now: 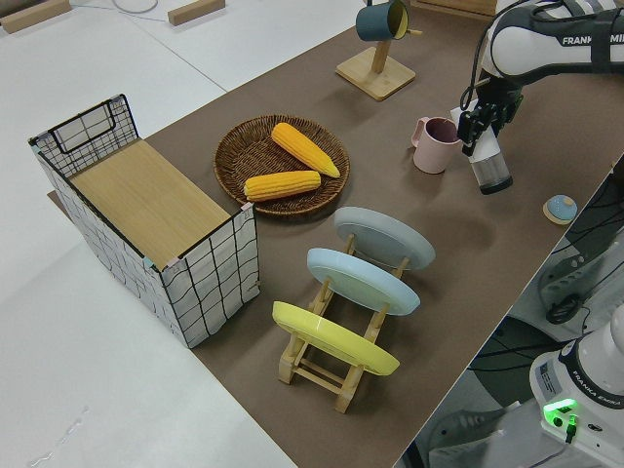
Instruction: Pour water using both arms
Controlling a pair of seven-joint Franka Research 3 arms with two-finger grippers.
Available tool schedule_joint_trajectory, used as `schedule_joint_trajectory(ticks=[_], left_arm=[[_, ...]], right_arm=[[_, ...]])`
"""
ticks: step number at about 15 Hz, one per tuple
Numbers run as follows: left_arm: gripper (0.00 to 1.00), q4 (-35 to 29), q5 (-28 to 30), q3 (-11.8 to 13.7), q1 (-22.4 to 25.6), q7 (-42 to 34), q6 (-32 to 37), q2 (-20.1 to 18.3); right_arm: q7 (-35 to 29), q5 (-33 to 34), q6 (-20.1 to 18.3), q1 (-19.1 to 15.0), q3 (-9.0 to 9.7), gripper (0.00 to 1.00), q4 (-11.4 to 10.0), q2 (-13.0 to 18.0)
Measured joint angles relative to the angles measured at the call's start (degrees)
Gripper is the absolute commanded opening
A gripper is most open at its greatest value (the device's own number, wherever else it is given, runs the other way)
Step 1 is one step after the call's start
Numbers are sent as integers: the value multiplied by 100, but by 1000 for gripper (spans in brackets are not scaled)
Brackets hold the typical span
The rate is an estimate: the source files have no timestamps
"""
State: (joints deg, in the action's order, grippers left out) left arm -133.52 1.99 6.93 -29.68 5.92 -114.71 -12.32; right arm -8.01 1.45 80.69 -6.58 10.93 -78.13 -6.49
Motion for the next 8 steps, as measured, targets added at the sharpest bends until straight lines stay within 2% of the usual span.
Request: schedule_joint_trajectory(ticks=[8], left_arm=[[0, 89, 0, 2, 0, -4, 164, 3]], right_arm=[[0, 0, 0, 0, 0, 992, 0, 0]])
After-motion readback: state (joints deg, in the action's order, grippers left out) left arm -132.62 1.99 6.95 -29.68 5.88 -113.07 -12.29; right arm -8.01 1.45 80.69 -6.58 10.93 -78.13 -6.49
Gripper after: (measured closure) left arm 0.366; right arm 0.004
